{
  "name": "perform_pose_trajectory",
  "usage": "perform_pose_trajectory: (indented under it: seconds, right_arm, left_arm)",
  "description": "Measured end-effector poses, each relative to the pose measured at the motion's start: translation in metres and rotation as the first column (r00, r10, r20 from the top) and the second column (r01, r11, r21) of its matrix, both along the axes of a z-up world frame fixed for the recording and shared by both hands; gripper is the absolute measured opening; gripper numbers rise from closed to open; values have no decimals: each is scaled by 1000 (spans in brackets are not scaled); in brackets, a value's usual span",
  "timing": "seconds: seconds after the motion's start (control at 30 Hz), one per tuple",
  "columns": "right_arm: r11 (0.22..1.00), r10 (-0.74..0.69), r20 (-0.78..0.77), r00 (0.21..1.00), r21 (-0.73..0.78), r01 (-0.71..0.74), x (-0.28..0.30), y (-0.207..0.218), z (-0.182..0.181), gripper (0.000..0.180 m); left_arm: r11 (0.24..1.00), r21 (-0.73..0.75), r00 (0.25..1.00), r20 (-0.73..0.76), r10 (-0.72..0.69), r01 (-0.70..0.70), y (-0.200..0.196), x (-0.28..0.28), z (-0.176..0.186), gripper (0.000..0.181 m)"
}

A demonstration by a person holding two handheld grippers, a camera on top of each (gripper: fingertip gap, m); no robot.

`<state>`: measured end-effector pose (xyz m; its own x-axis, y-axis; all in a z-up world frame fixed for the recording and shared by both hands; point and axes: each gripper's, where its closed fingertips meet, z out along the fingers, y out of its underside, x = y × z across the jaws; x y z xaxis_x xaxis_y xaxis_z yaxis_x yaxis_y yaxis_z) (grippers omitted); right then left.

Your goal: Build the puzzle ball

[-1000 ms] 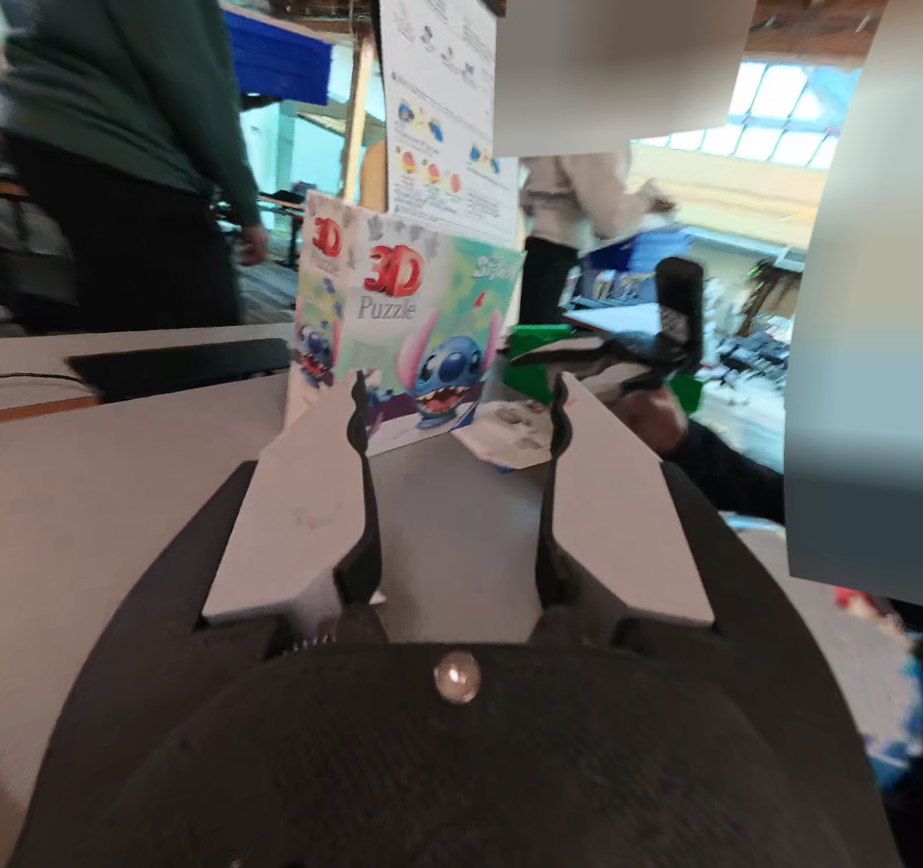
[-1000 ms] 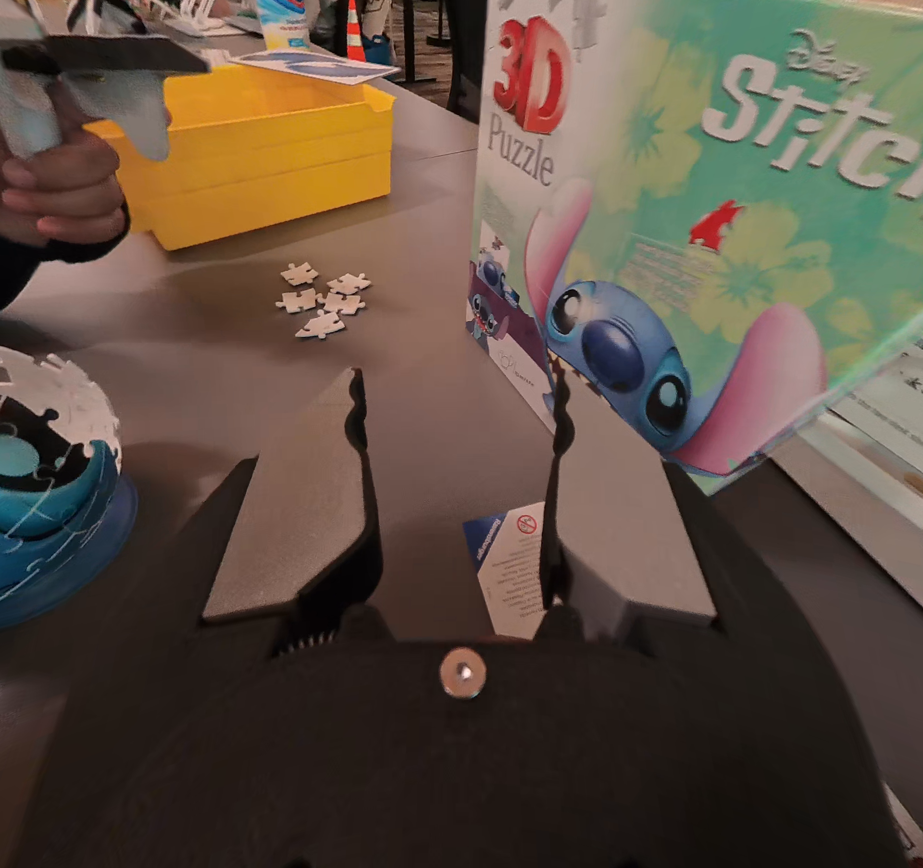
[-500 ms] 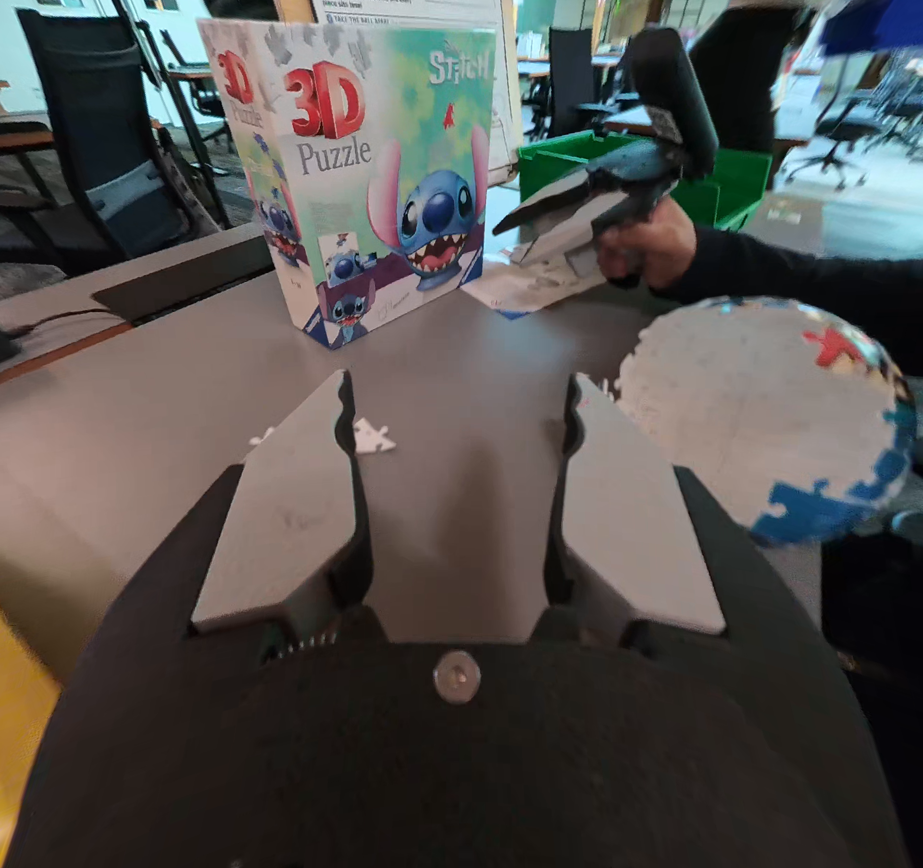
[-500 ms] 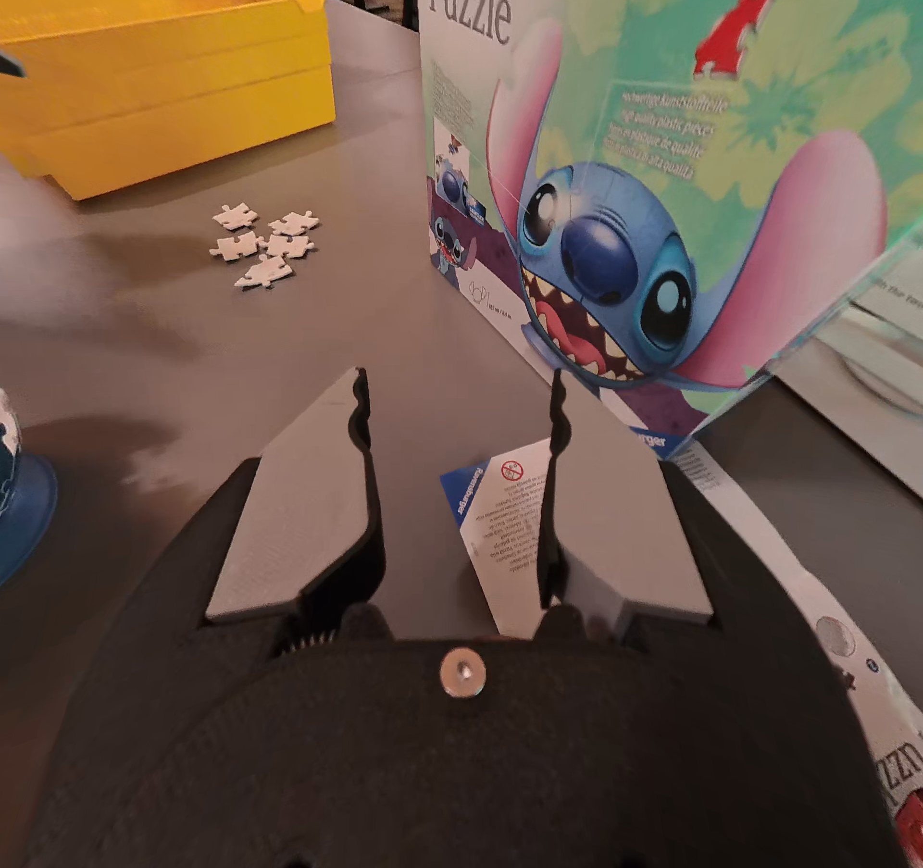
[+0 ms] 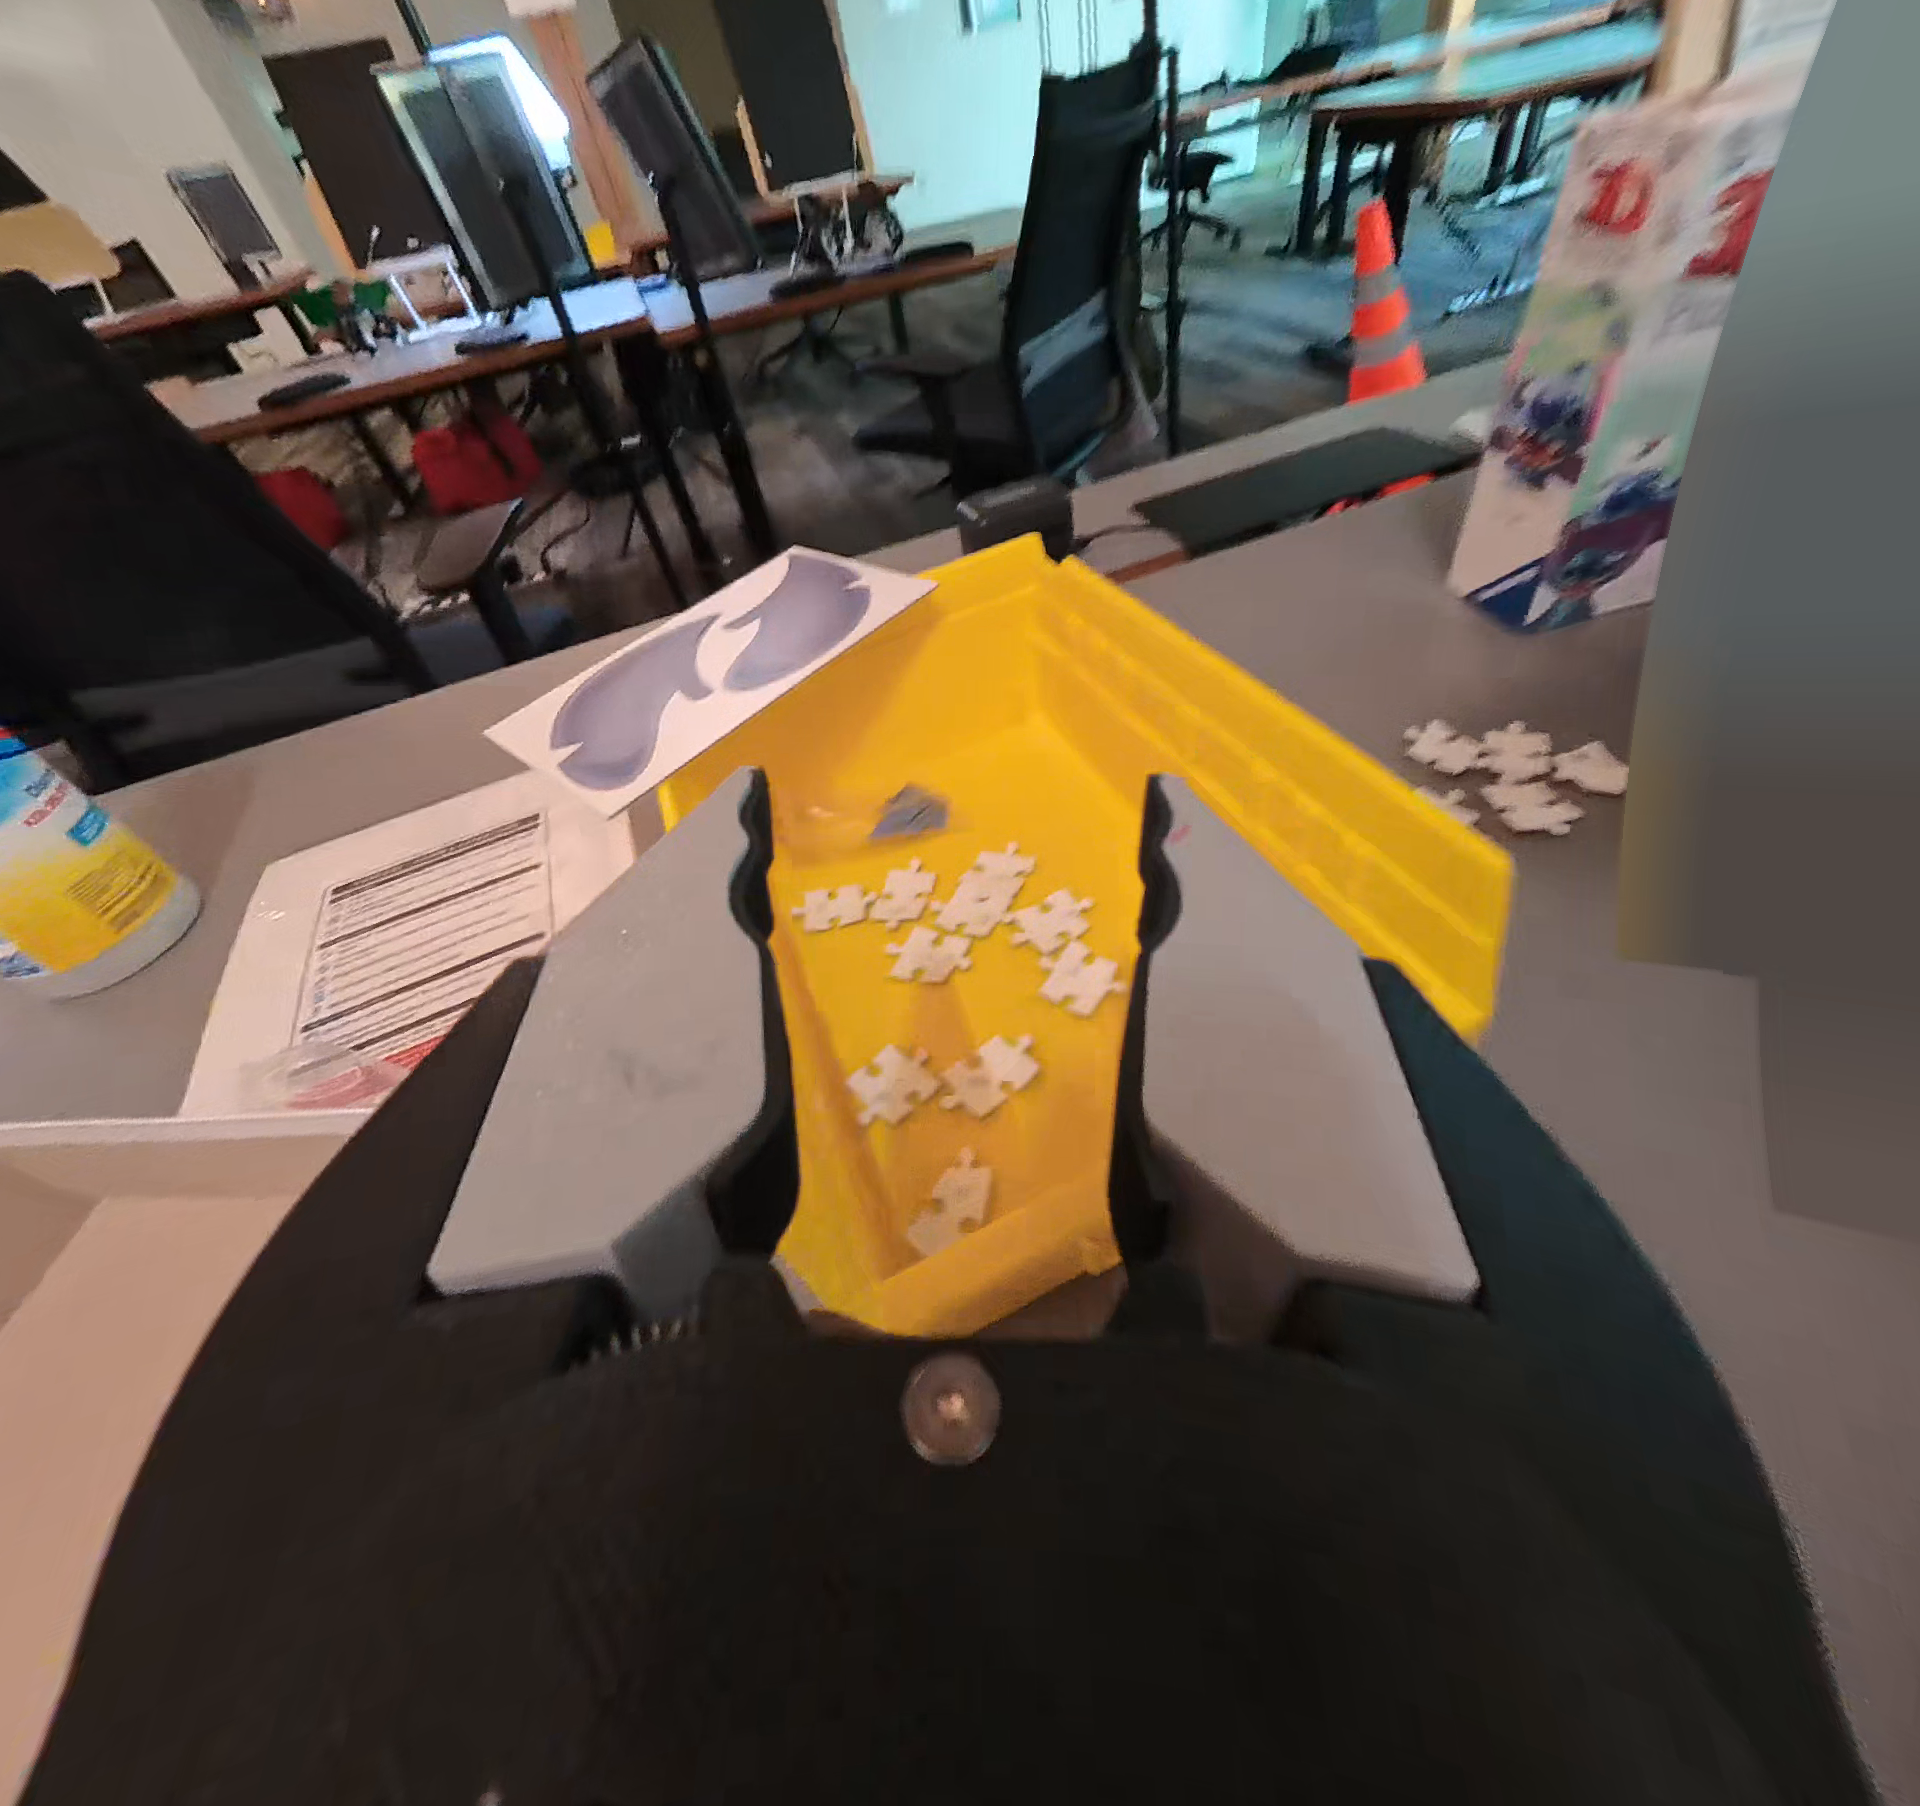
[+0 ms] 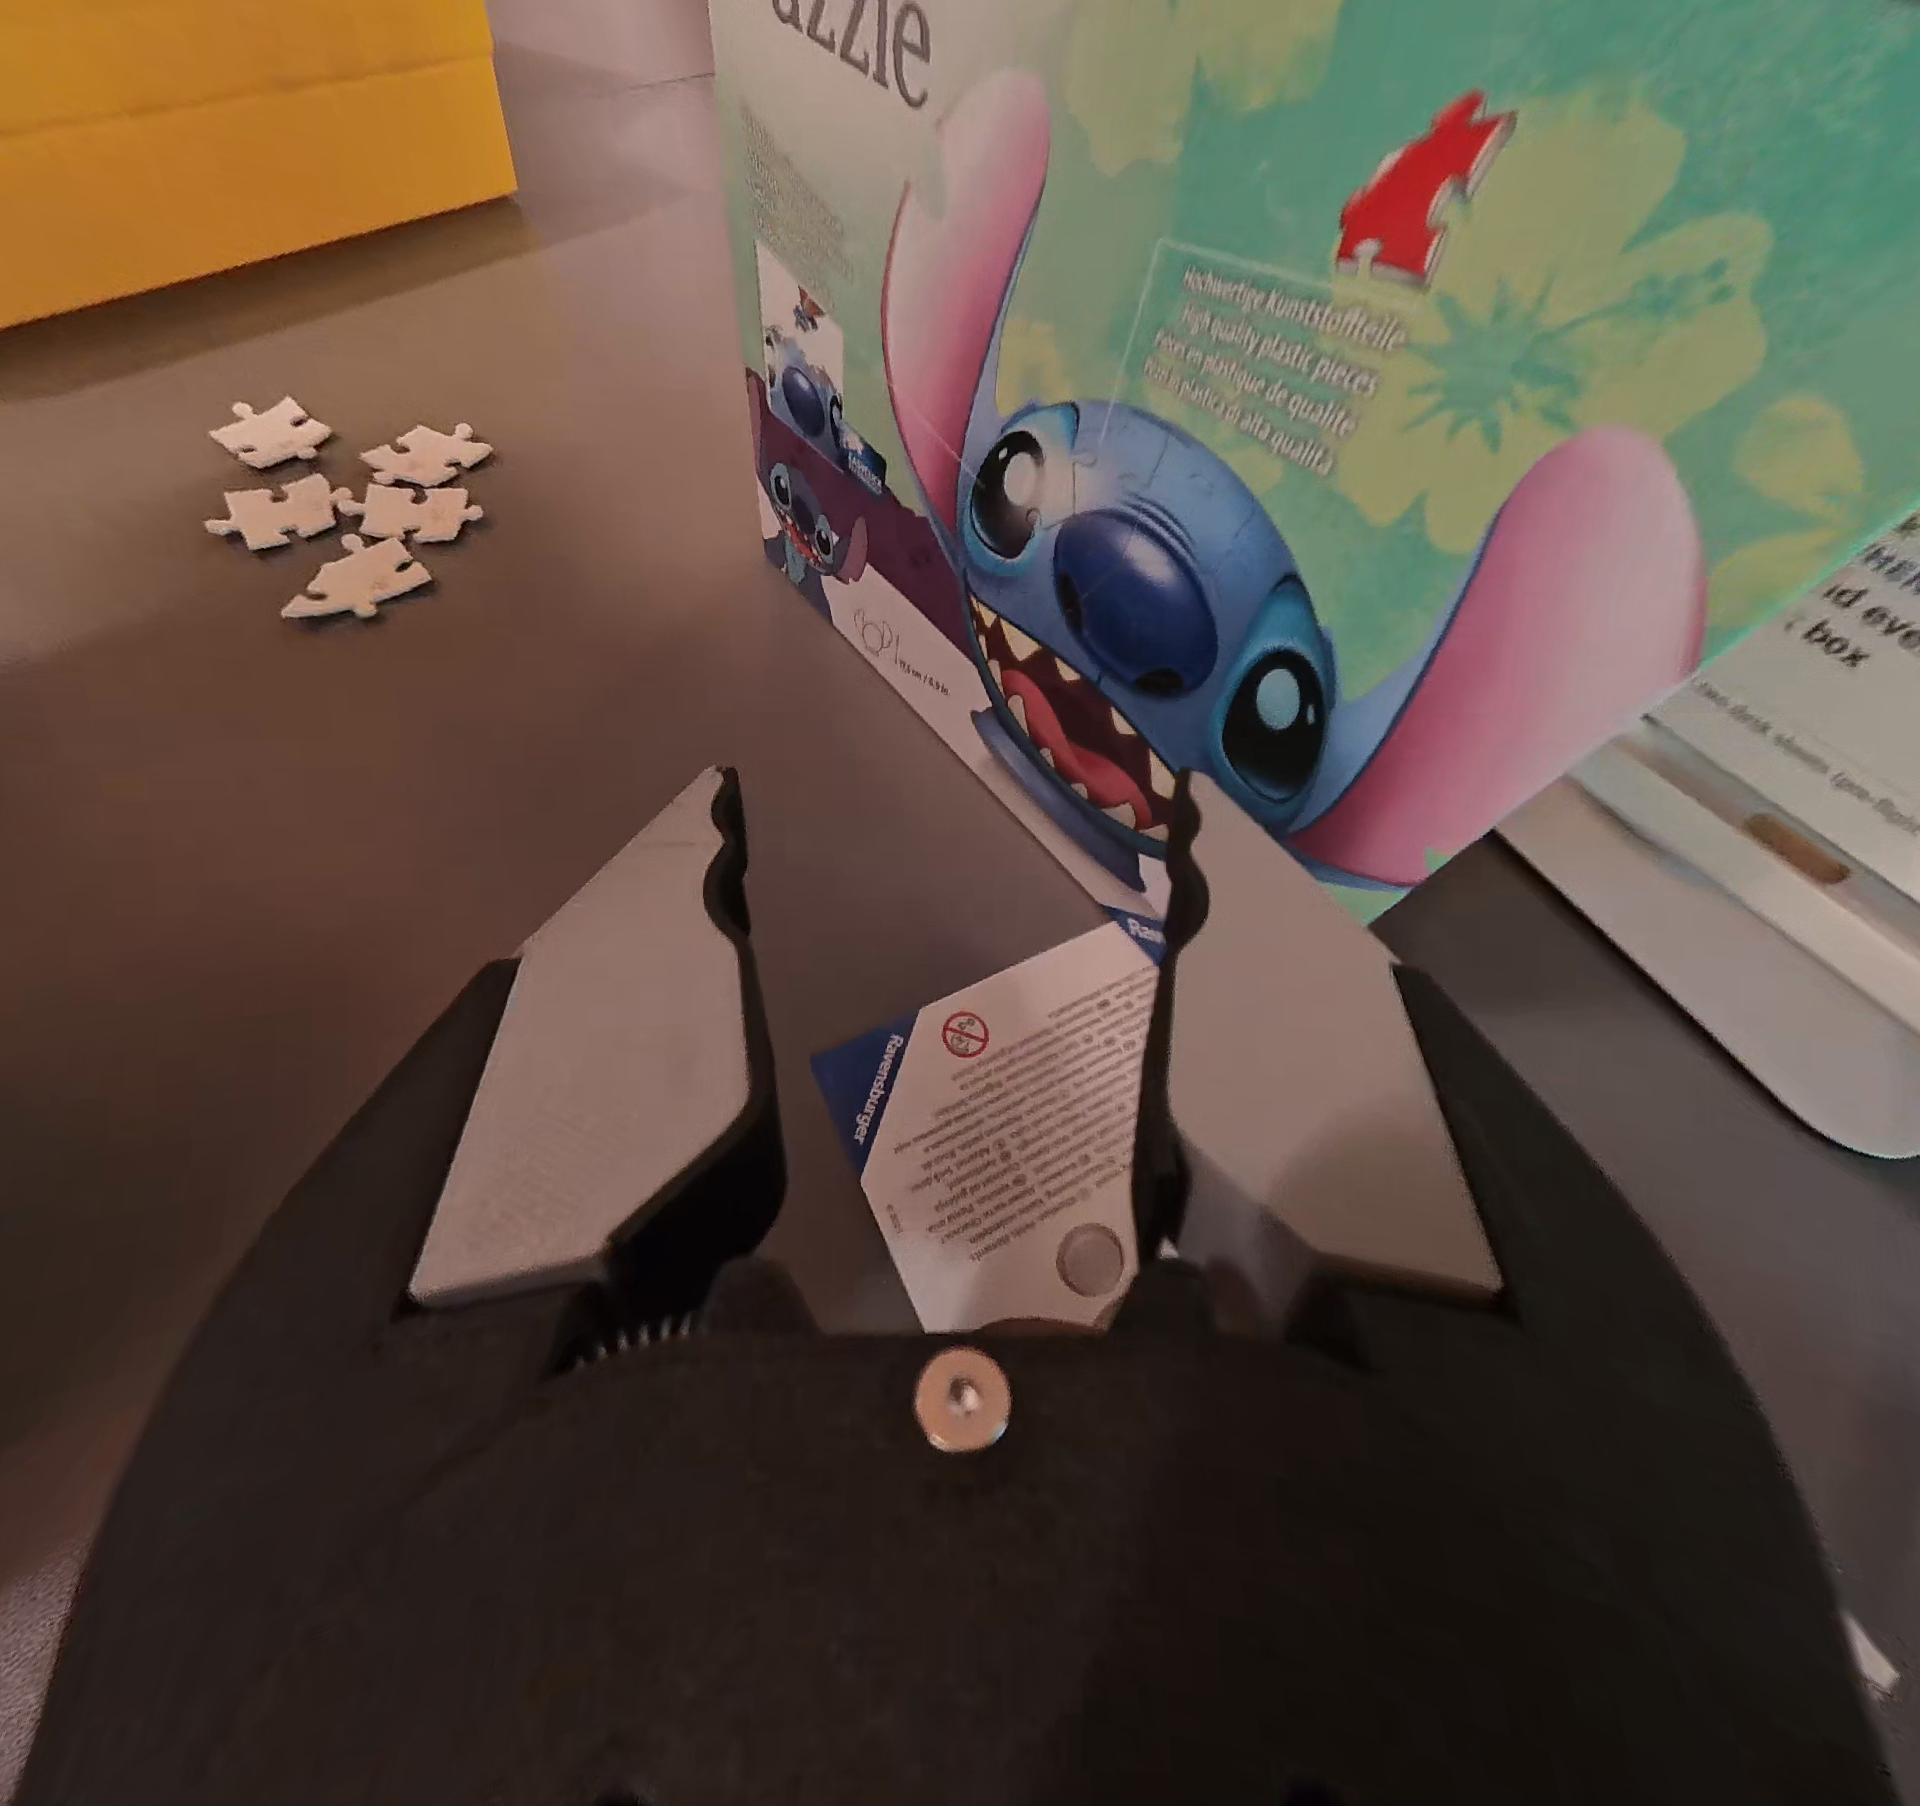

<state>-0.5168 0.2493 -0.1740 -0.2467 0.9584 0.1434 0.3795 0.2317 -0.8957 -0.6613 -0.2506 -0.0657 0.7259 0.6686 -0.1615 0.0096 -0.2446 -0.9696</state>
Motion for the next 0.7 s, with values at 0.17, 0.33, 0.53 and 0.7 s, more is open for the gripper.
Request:
perform_pose_trajectory:
  seconds: [0.17, 0.33, 0.53, 0.7]
  right_arm:
    - [997, -52, -26, 998, 63, 53, 8, 7, 7, 77]
    - [996, -84, -68, 994, 5, 84, 15, 14, 17, 76]
    - [995, -100, -45, 994, -15, 99, 15, 19, 11, 76]
    - [995, -103, -36, 994, -9, 102, 16, 20, 7, 75]
  left_arm:
    - [998, 14, 987, 146, -63, 62, 2, -19, -18, 66]
    - [1000, -13, 978, 210, -6, 9, -14, -43, -17, 63]
    - [997, -57, 976, 215, -31, 45, -2, -51, -12, 64]
    - [985, -143, 968, 246, -57, 94, 11, -58, -24, 67]
